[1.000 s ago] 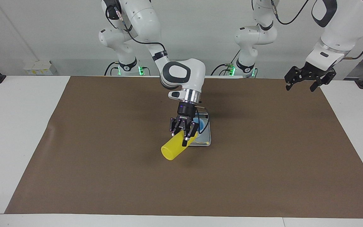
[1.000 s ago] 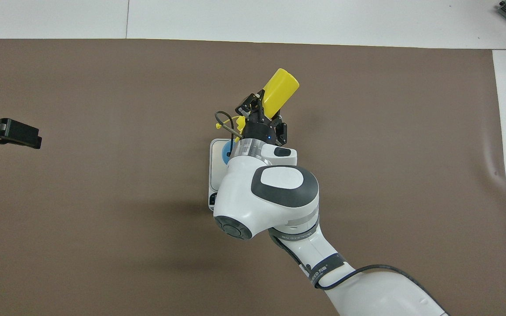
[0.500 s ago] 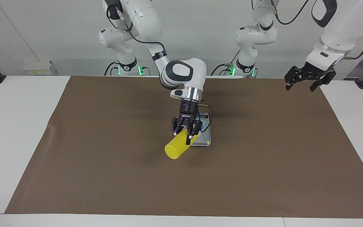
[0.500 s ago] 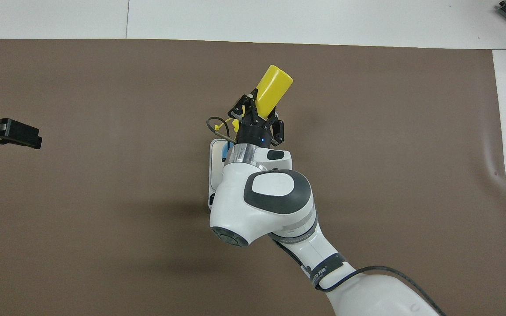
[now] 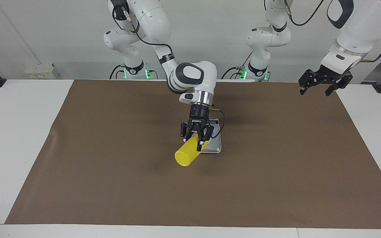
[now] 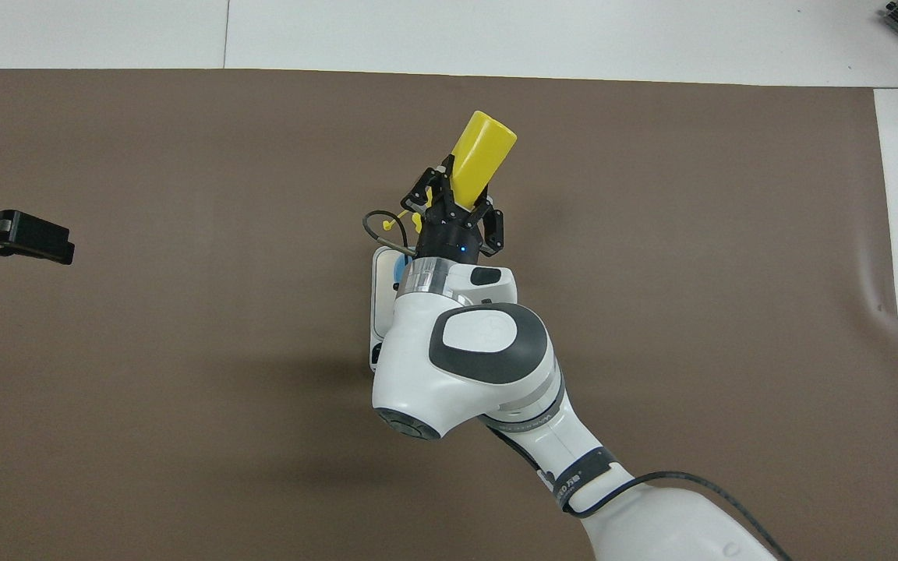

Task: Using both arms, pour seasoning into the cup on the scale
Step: 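Turn the yellow bottle upright and carry it back with the right gripper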

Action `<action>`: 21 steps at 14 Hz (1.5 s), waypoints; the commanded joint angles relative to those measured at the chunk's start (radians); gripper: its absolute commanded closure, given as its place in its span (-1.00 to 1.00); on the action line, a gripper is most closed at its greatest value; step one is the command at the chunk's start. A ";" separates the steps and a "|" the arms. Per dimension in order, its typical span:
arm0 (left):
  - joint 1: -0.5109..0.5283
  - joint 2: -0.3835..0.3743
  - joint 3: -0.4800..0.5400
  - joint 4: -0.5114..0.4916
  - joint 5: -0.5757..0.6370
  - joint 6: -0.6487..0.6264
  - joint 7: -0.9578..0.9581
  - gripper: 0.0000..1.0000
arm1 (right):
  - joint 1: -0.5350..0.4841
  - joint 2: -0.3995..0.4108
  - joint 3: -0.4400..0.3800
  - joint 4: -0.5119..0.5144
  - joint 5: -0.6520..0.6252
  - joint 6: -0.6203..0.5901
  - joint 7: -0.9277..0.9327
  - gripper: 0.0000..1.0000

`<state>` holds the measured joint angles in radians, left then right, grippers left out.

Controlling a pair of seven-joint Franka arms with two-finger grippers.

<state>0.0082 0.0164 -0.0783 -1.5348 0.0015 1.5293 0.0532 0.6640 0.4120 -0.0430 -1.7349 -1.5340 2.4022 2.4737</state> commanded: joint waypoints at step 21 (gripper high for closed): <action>0.004 0.005 -0.005 0.007 0.005 -0.005 -0.007 -1.00 | -0.323 -0.148 0.005 -0.009 1.291 -0.044 -0.488 1.00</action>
<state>0.0082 0.0164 -0.0784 -1.5348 0.0015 1.5293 0.0532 0.3741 0.2837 -0.0498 -1.7363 -0.3368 2.4016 2.1160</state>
